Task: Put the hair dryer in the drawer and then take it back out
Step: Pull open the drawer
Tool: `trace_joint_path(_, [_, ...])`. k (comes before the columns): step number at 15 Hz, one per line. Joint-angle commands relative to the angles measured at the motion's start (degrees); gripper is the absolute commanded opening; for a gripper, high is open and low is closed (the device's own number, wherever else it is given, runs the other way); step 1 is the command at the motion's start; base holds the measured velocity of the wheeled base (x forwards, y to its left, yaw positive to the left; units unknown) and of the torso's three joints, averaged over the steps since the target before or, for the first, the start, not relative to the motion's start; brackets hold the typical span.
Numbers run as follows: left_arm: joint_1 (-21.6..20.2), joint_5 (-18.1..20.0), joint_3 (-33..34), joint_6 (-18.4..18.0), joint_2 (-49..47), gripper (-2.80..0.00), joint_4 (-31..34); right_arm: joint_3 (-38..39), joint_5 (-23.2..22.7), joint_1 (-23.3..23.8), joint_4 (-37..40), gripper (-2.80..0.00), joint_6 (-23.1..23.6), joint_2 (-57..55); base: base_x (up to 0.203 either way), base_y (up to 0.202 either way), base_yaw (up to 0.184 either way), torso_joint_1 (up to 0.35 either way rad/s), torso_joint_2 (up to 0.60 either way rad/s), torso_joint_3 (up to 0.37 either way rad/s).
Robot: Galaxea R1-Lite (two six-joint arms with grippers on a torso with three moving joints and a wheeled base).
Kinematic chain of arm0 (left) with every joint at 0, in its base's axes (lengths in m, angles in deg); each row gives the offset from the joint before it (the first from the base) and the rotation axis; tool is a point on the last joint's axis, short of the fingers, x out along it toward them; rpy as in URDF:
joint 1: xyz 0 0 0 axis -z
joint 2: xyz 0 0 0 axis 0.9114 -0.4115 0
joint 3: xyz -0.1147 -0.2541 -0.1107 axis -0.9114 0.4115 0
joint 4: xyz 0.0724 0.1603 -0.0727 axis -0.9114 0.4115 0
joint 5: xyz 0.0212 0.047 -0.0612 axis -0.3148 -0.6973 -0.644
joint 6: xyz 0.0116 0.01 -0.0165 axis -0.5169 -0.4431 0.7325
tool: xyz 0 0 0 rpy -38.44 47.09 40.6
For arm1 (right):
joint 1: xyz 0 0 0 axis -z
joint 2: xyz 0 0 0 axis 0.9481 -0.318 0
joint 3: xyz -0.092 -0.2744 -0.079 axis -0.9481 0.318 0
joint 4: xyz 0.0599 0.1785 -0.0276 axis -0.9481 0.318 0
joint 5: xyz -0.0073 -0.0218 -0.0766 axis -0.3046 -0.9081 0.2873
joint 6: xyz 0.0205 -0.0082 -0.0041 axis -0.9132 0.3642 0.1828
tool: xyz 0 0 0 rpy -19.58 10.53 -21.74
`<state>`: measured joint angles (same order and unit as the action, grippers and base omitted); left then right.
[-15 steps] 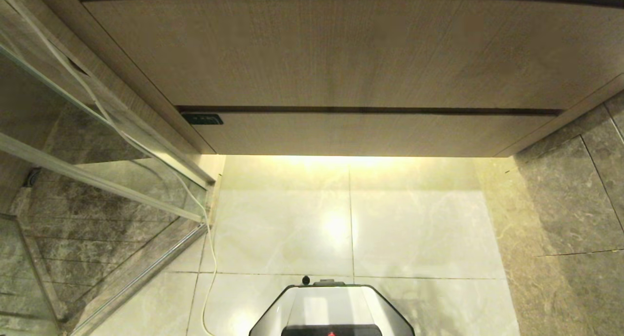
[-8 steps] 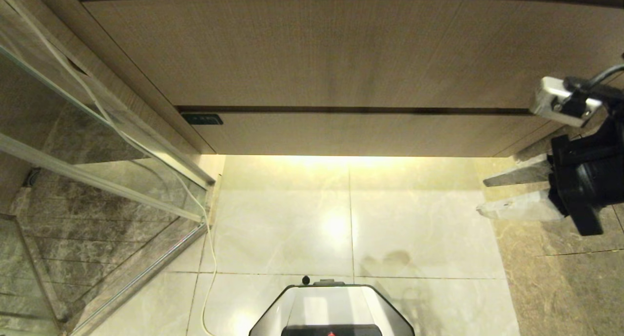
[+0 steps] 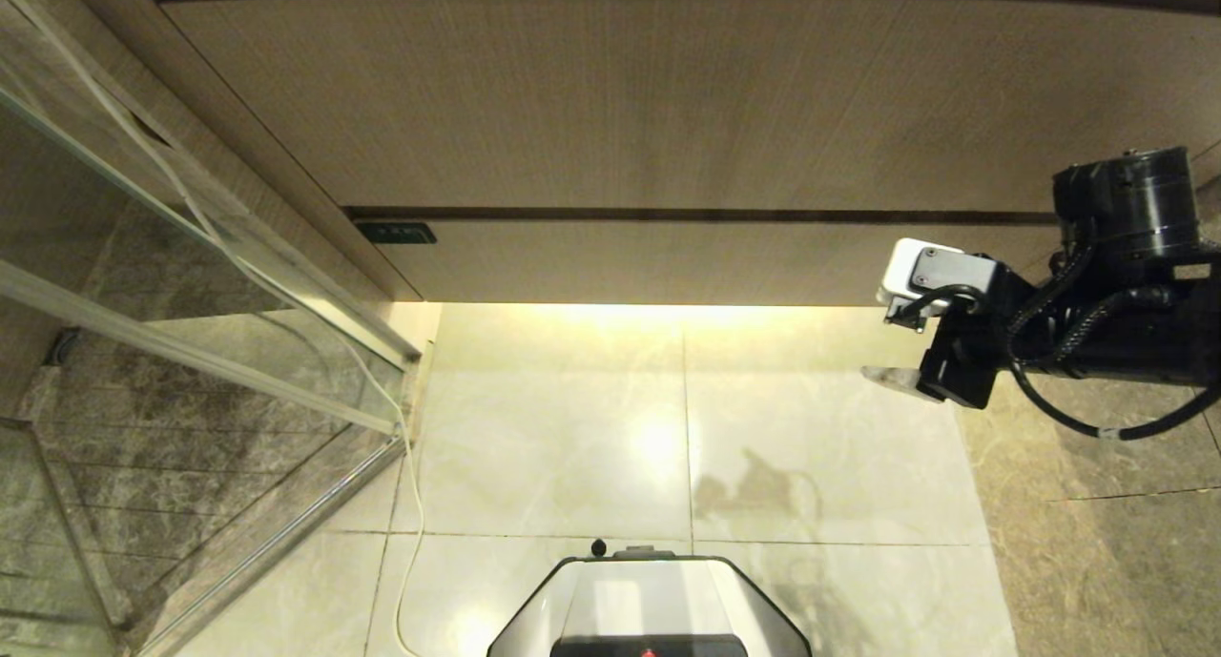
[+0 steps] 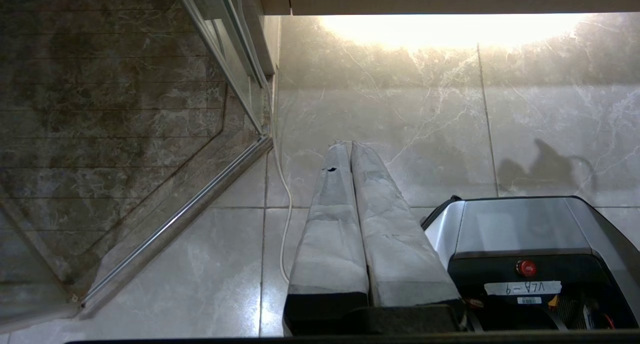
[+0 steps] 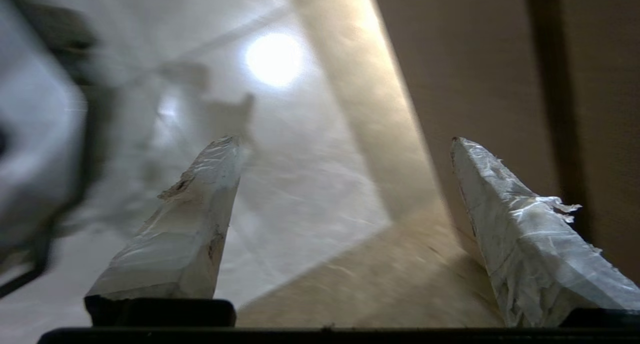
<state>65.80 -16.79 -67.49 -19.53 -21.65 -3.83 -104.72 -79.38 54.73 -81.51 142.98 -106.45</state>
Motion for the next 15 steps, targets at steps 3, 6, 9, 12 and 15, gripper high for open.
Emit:
trace_joint_path(3, [0.0, 0.0, 0.1, 0.0, 0.0, -2.8, 0.0, 1.9, 3.9, 0.1, -17.0, 0.0, 2.3, -9.9, 0.0, 0.0, 0.0, 0.0, 0.0, 0.0])
trace_joint_path(6, [0.0, 0.0, 0.1, 0.0, 0.0, -2.8, 0.0, 1.6, 3.0, 0.3, -27.1, 0.0, 2.1, -15.9, 0.0, 0.0, 0.0, 0.0, 0.0, 0.0])
trace_joint_path(9, [0.0, 0.0, 0.1, 0.0, 0.0, -2.8, 0.0, 0.2, -6.4, 2.7, -31.3, 0.0, 5.3, -19.1, 0.0, 0.0, 0.0, 0.0, 0.0, 0.0])
trace_joint_path(12, [0.0, 0.0, 0.1, 0.0, 0.0, -2.8, 0.0, -1.0, -9.4, 4.3, -36.1, 0.0, 8.6, -21.5, 0.0, 0.0, 0.0, 0.0, 0.0, 0.0])
trace_joint_path(15, [0.0, 0.0, 0.1, 0.0, 0.0, -2.8, 0.0, -3.8, -12.6, 5.8, -36.6, 0.0, 12.8, -23.6, 0.0, 0.0, 0.0, 0.0, 0.0, 0.0])
